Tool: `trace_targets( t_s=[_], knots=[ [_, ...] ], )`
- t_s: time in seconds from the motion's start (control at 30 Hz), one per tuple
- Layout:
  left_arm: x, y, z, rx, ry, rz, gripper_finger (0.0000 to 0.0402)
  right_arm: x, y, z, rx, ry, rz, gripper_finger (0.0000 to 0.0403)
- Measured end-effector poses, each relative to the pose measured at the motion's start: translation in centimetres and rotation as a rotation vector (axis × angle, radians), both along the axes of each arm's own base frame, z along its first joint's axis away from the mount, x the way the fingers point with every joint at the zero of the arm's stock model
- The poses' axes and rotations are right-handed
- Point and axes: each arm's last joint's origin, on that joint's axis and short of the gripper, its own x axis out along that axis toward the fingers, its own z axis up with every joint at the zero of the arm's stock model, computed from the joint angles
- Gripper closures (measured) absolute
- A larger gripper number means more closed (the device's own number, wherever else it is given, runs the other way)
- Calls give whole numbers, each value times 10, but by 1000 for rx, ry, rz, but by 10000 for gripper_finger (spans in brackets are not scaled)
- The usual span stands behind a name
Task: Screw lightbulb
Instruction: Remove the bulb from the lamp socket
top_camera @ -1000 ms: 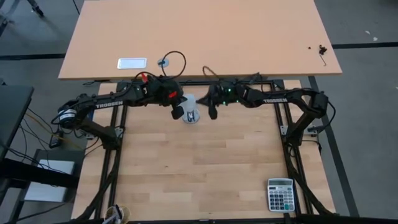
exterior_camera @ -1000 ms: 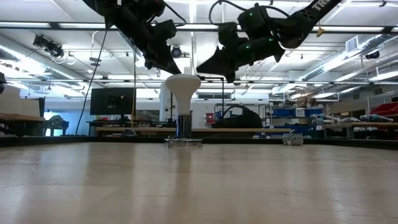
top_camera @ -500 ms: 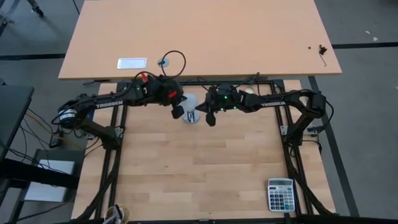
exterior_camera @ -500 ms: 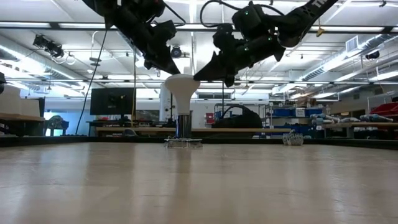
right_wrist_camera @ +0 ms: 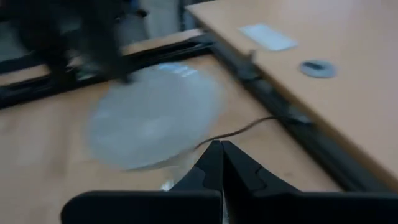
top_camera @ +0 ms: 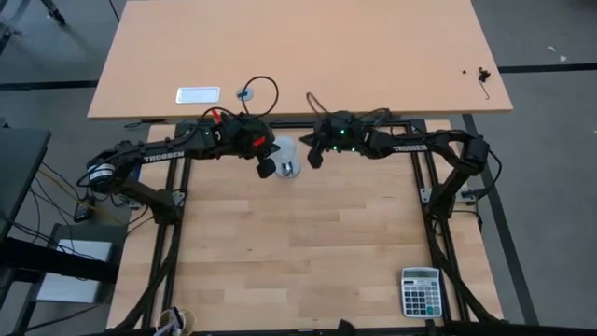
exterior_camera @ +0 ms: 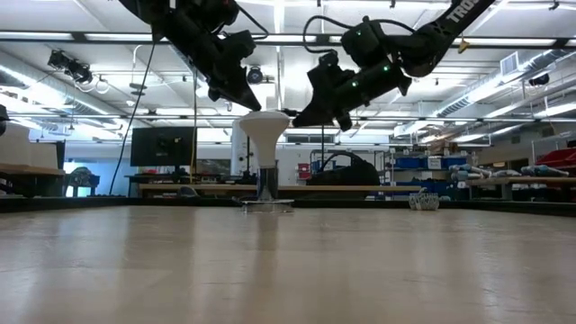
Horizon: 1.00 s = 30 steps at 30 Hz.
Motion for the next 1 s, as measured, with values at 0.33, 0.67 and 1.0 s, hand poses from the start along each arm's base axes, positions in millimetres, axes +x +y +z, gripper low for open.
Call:
trace_targets(
  t_s=[0.33,0.67,1.0],
  knots=[
    [1,1,1,23,-10,15,401,-9,1,15,18,-29,122,394],
    [5,4,17,74,-54,10,402,3,35,19,-12,-38,275,394],
    [-5,25,15,94,-21,112,402,4,40,16,-30,1,303,394]
  ],
)
